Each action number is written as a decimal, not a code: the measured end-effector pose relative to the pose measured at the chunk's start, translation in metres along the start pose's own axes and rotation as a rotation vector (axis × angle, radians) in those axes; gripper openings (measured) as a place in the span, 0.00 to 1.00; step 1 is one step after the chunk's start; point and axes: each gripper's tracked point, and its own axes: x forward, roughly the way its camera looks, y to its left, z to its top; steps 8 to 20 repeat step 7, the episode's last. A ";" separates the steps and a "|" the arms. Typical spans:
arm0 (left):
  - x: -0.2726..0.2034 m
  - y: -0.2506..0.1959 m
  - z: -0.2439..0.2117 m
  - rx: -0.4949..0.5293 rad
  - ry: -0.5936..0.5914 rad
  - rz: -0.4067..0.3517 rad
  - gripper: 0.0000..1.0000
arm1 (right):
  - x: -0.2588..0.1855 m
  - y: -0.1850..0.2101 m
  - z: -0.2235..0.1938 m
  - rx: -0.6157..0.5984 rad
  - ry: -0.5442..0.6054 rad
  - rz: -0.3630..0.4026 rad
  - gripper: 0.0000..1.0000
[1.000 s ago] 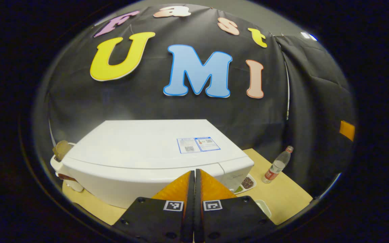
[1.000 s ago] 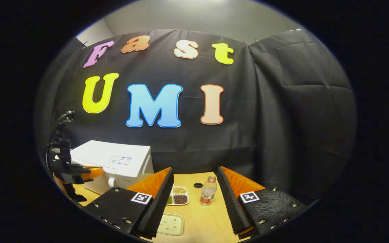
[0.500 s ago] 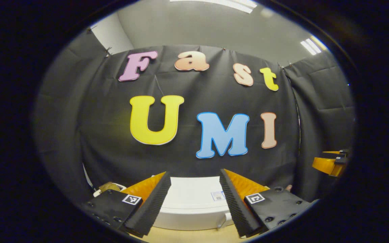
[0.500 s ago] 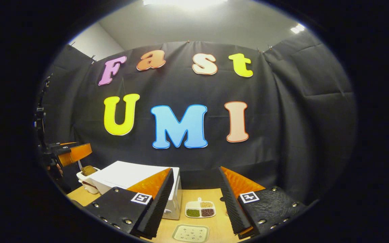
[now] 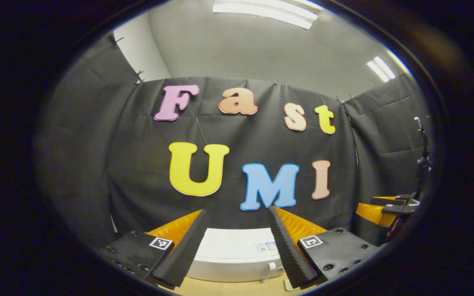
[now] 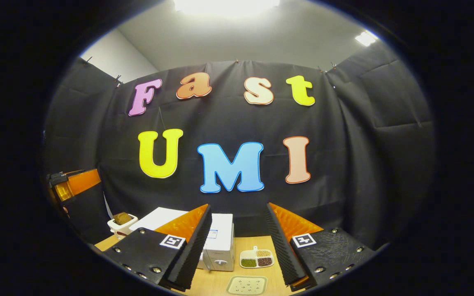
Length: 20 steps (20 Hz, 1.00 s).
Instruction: Open the microwave oven with the left hand, put the food in, and close the microwave oven.
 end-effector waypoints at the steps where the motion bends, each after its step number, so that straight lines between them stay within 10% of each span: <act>1: -0.003 0.002 0.003 0.003 -0.005 -0.007 0.96 | -0.003 0.002 0.002 0.009 0.001 -0.004 0.80; 20: -0.010 0.011 -0.004 -0.009 0.008 -0.046 0.96 | -0.021 0.007 0.010 0.015 0.010 -0.060 0.80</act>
